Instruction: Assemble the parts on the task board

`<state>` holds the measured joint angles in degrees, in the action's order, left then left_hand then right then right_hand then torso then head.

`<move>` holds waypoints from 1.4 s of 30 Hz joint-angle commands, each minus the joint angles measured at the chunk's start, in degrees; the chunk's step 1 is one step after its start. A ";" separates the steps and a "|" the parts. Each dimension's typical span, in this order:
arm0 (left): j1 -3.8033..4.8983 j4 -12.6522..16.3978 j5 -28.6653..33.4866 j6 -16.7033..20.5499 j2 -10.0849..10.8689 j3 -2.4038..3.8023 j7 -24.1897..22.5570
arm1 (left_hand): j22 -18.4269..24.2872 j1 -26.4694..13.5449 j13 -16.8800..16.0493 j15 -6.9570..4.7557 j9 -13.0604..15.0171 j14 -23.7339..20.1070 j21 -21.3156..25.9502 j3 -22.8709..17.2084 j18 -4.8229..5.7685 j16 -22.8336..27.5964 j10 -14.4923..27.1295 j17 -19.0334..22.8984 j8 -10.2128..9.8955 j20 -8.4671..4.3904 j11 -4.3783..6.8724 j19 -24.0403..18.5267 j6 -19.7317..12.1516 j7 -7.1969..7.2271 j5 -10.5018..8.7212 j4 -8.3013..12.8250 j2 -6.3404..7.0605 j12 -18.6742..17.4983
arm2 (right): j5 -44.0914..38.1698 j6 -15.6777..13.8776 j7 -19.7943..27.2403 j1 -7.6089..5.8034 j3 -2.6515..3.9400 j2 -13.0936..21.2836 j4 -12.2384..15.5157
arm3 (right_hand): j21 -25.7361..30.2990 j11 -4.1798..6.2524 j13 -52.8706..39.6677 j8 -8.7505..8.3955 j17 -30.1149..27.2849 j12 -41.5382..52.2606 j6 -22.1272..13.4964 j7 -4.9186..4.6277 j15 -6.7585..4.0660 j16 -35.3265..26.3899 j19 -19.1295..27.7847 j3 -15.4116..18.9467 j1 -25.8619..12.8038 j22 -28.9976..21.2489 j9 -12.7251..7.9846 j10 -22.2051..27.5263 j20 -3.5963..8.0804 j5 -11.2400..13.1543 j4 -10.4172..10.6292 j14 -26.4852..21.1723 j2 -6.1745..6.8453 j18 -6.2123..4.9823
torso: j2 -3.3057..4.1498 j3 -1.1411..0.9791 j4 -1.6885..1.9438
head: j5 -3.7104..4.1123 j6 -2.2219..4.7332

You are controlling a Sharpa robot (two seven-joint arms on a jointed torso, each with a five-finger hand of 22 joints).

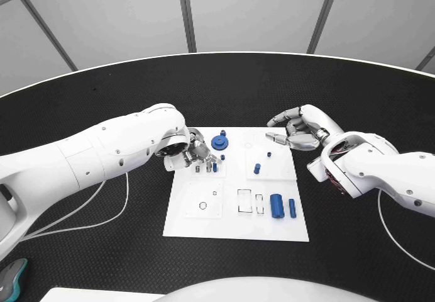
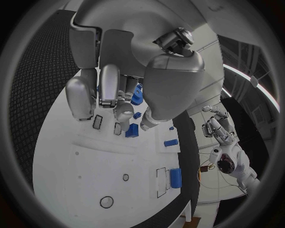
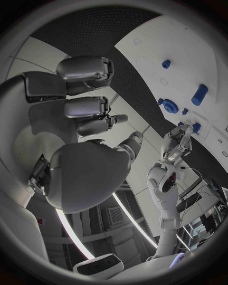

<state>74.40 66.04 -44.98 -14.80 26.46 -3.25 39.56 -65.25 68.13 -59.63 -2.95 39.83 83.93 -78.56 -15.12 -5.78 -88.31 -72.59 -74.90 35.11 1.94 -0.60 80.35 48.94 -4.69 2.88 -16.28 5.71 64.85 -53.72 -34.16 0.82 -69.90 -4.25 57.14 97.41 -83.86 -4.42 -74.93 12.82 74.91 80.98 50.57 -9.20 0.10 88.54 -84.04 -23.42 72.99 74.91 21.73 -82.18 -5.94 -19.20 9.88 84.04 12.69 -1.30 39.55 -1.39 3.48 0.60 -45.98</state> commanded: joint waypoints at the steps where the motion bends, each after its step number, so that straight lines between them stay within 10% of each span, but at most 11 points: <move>1: 0.00 -0.01 -0.04 -0.11 -0.06 0.00 0.03 | -0.07 0.47 -0.05 -0.45 0.10 5.21 -0.21 -0.34 1.00 -0.25 -0.14 -12.07 0.35 -0.03 0.35 0.21 -0.36 0.15 0.04 0.00 -0.02 0.34 | 0.00 0.02 0.00 0.00 0.00 -0.01 -0.01 | 0.28 0.26 -6.97 0.37 11.87 -0.05 0.44 0.09 -0.31 -0.30 -3.09 -0.13 0.24 10.02 0.09 -0.04 0.33 -0.26 0.27 5.10 -0.29 -0.45 | -0.02 0.01 -0.02 | 0.08 -0.07; 28: 0.00 -0.21 -0.09 -0.99 -0.42 0.00 0.24 | -0.43 1.83 -0.16 -0.55 0.49 5.21 -0.41 -1.43 1.05 -0.26 -0.25 -12.09 0.46 -0.11 0.47 0.29 -0.40 0.27 0.05 0.03 -0.14 0.47 | 0.00 0.24 -0.14 0.00 0.00 -0.08 -0.07 | 0.25 0.27 -7.00 0.40 11.87 -0.01 0.45 0.09 -0.31 -0.30 -3.11 -0.12 0.23 10.05 0.09 -0.08 0.34 -0.26 0.30 5.11 -0.30 -0.44 | 0.01 0.00 0.00 | 0.10 -0.36; 42: 0.00 -0.71 -0.09 -1.60 -0.79 0.00 0.26 | -0.63 6.45 -0.01 -0.87 1.20 5.21 -0.55 -8.52 1.06 -0.25 -0.08 -12.09 0.12 -0.42 0.82 0.19 -0.63 0.62 0.10 1.31 -0.07 0.29 | 0.00 0.51 -0.20 0.00 0.00 -0.12 -0.07 | 0.22 0.28 -7.08 0.46 11.84 0.10 0.49 0.11 -0.33 -0.32 -3.13 -0.11 0.18 10.07 0.10 -0.21 0.37 -0.27 0.39 5.10 -0.35 -0.43 | -0.05 0.01 0.00 | 0.13 -0.65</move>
<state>74.40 65.34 -45.07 -16.35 25.68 -3.25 39.83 -65.81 74.08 -59.72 -3.36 40.98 83.92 -78.78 -23.31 -5.78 -88.31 -72.58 -74.90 35.34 1.74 -0.18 80.55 48.52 -4.27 2.88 -15.08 5.48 65.06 -53.72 -33.67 0.62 -69.90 -4.25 57.03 97.34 -83.86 -4.40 -74.91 13.06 74.94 80.98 50.57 -9.19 0.09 88.53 -84.04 -23.59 72.99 74.90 21.76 -82.20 -5.94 -19.19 10.05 84.04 12.69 -1.29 39.56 -1.38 3.48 0.77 -46.58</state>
